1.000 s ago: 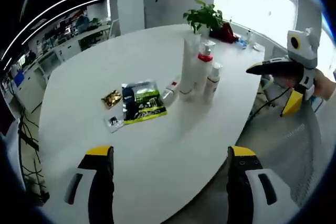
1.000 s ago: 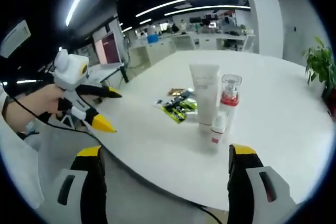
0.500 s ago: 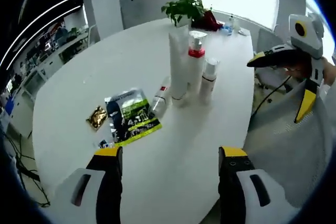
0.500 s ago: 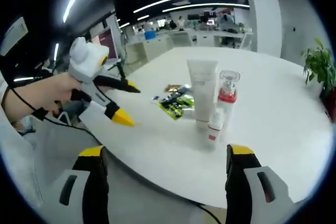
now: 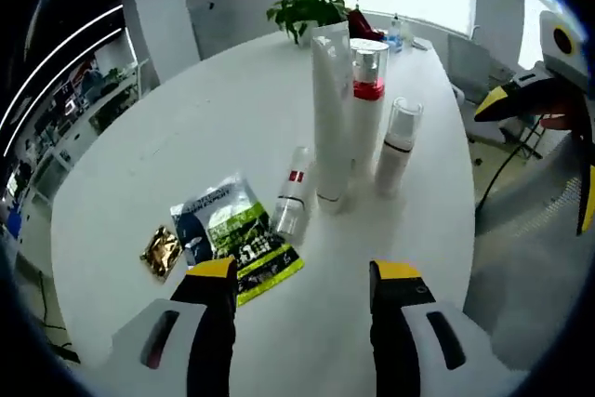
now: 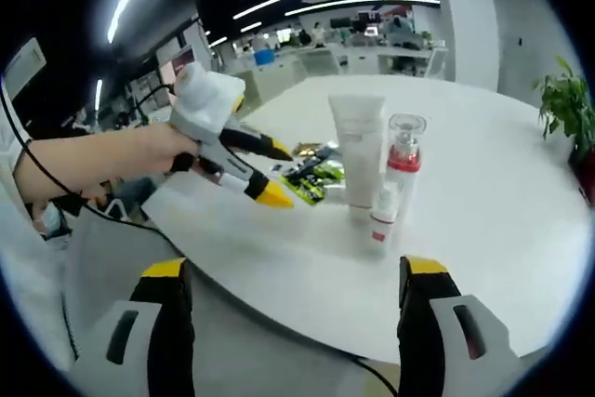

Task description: Arrange the skincare products in the storage area until every visible bottle or jar stands upright without overlapping.

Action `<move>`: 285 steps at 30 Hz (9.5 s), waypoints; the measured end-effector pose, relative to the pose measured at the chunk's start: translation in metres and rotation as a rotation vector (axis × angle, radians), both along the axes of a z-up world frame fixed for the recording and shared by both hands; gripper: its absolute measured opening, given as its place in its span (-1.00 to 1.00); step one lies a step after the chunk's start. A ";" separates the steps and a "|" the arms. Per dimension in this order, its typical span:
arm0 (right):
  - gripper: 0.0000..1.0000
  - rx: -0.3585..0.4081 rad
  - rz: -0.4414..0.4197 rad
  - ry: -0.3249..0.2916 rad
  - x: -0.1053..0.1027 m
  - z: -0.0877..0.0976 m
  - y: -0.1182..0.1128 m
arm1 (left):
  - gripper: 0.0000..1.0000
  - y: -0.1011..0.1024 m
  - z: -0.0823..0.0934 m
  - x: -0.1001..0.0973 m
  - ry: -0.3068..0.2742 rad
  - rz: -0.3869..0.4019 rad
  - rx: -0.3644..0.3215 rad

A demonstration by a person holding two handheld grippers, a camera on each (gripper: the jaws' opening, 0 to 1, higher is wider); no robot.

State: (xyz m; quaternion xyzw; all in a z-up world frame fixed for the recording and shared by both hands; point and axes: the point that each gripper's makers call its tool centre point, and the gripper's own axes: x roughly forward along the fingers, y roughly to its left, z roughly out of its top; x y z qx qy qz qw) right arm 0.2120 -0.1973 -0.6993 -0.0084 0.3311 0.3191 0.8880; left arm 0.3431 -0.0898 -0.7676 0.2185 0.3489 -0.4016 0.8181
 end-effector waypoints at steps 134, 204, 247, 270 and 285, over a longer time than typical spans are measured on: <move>-0.61 -0.109 0.559 -0.263 -0.015 0.008 0.072 | -0.53 -0.041 0.142 -0.140 0.074 -0.647 -0.173; -0.27 -0.142 0.106 -0.266 0.025 0.016 0.012 | -0.56 -0.075 0.126 -0.080 -0.044 -0.073 -0.447; 0.57 -0.133 -0.100 -0.080 0.035 -0.014 -0.020 | -0.60 -0.102 0.030 -0.030 -0.146 -0.408 -0.426; 0.68 -0.102 -0.116 -0.067 0.036 -0.014 -0.019 | -0.64 -0.116 0.028 -0.028 -0.108 -0.412 -0.499; 0.67 -0.105 -0.114 -0.058 0.035 -0.016 -0.019 | -0.54 -0.111 0.027 -0.032 -0.091 -0.415 -0.497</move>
